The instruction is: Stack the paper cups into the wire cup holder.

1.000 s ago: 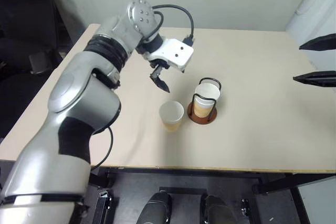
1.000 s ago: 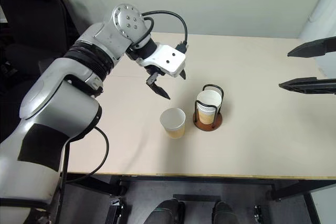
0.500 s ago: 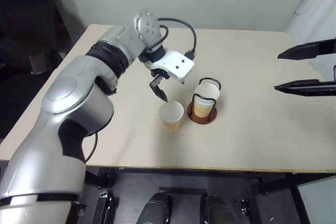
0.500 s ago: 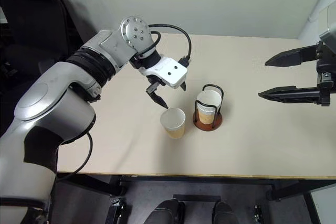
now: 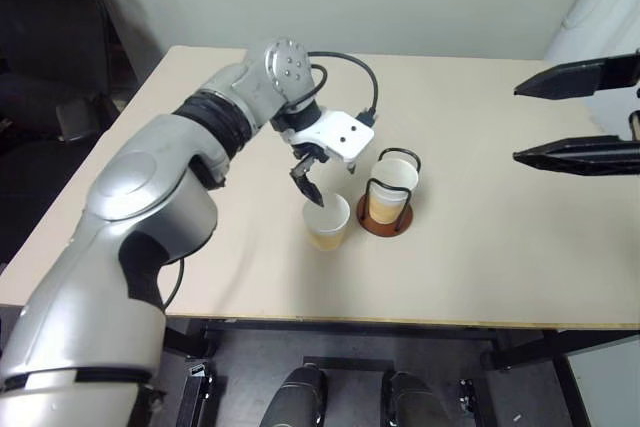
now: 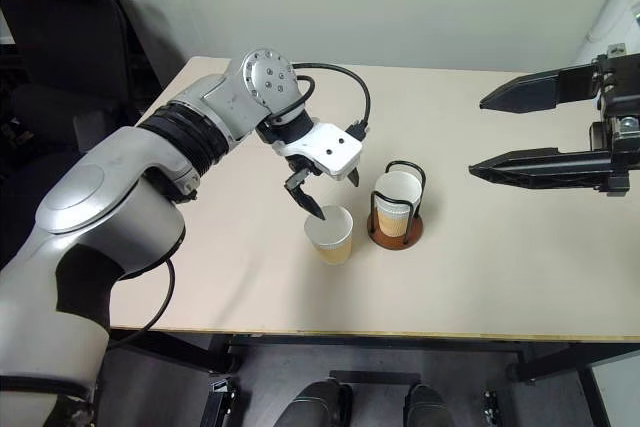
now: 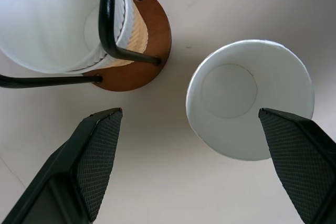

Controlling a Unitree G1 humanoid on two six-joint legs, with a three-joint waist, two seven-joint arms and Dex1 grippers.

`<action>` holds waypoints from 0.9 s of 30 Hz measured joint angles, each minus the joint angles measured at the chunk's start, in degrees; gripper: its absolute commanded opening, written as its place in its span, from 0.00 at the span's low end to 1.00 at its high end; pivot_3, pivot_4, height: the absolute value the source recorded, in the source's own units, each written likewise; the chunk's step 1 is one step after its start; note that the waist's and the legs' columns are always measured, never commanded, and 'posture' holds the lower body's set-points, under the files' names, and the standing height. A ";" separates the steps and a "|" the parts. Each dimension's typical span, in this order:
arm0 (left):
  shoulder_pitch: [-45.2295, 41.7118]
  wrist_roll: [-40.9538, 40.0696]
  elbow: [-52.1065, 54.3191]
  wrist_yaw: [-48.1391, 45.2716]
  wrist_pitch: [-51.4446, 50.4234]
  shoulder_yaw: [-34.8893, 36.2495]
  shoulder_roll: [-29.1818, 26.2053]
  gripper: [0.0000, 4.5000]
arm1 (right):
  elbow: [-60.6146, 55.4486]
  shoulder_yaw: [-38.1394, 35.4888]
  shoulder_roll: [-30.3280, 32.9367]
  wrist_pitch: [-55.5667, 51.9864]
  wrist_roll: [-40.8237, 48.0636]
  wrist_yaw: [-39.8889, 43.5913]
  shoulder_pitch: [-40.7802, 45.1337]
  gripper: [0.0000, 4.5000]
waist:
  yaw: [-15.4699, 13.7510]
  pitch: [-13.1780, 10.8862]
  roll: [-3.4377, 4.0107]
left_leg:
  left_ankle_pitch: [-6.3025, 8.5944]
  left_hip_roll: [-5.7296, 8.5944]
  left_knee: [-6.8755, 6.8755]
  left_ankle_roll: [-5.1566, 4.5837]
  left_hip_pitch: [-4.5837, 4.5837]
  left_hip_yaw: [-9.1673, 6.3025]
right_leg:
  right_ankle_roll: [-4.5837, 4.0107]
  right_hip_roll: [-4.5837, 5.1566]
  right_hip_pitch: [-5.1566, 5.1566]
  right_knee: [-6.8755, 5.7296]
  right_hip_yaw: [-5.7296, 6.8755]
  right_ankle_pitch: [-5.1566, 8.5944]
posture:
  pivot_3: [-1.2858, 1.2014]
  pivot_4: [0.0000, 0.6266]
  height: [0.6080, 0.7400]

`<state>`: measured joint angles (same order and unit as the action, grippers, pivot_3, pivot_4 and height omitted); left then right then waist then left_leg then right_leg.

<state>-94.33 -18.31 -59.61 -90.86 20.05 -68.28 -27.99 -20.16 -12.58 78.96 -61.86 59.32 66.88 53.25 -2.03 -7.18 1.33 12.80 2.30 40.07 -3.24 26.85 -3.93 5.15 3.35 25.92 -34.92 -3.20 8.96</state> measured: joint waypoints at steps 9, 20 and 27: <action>1.47 1.84 -1.26 0.00 1.13 0.10 2.22 0.99 | -5.62 -7.39 1.57 1.22 -4.14 2.18 -19.96 0.80 | -0.34 0.00 0.00 | -0.10 0.00 0.07 0.27 0.06 -0.02 | 0.06 0.00 -0.02 0.00 0.01 0.03 | 0.52 0.24 1.00; 1.61 2.42 -1.28 0.00 1.75 0.21 2.09 0.99 | -6.30 -14.11 1.28 5.93 -9.35 4.04 -30.07 0.80 | -0.27 0.01 0.02 | 0.01 0.00 0.03 0.08 0.01 0.07 | 0.26 -0.02 -0.02 0.01 -0.07 -0.12 | 0.52 0.24 1.00; 2.72 2.47 -0.55 0.00 2.18 -0.39 1.52 0.99 | -6.21 -14.16 1.29 6.61 -9.49 3.91 -30.15 0.80 | -0.27 0.01 0.02 | -0.01 -0.02 0.03 0.08 -0.01 0.07 | 0.27 -0.01 -0.04 0.01 -0.09 -0.13 | 0.52 0.24 1.00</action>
<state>-91.61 -15.84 -60.16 -90.87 22.24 -68.67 -26.47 -26.37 -26.74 80.25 -55.25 49.82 70.79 23.10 -2.30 -7.17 1.34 12.80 2.28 40.11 -3.16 26.83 -3.86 5.42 3.33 25.88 -34.91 -3.29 8.82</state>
